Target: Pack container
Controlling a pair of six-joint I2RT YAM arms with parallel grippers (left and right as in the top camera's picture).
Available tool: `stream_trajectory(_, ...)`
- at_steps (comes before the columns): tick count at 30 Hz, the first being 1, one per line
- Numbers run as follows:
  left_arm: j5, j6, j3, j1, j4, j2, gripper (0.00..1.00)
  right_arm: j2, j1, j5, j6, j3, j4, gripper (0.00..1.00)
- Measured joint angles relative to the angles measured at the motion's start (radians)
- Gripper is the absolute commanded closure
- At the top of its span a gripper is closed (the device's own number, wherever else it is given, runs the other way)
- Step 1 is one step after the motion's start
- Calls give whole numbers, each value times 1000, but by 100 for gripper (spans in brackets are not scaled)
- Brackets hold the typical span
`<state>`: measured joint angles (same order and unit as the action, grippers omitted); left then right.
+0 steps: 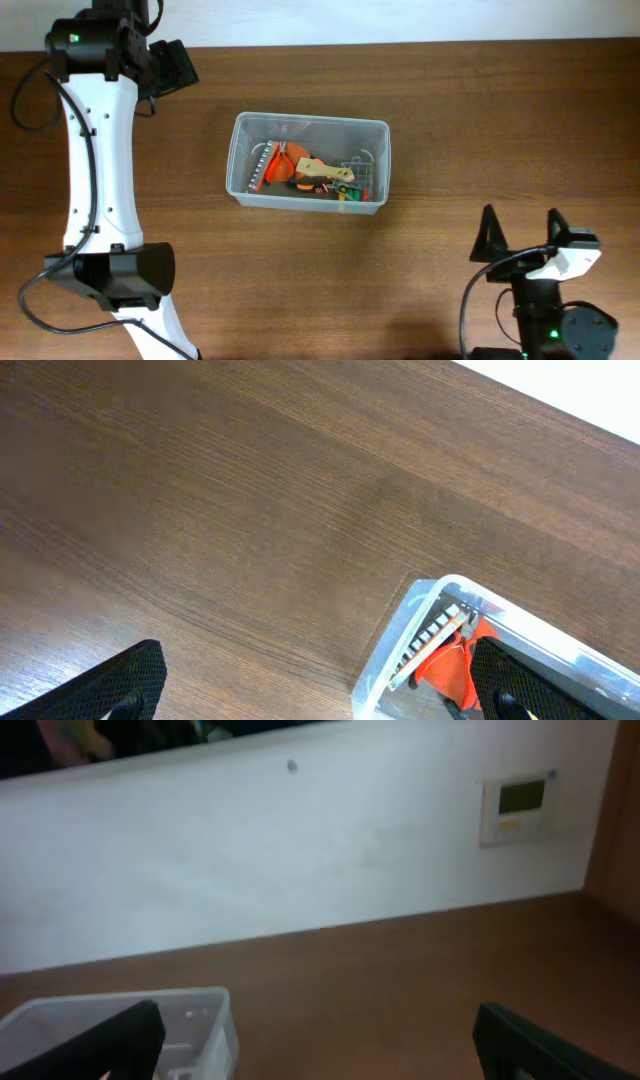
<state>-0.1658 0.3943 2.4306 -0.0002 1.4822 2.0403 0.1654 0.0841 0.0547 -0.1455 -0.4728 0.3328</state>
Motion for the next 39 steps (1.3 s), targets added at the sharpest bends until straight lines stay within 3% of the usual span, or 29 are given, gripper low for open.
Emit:
stream_trajectory(13, 0, 0, 0, 0, 0, 0, 1, -129, 0, 0, 0, 270, -163, 1)
stream_trajectory(28, 0, 0, 0, 0, 0, 0, 1, -150, -3, 0, -3, 381, -200, 1)
stream_trajectory(39, 0, 0, 0, 0, 0, 0, 1, -150, -101, 5, 67, 458, -278, 1)
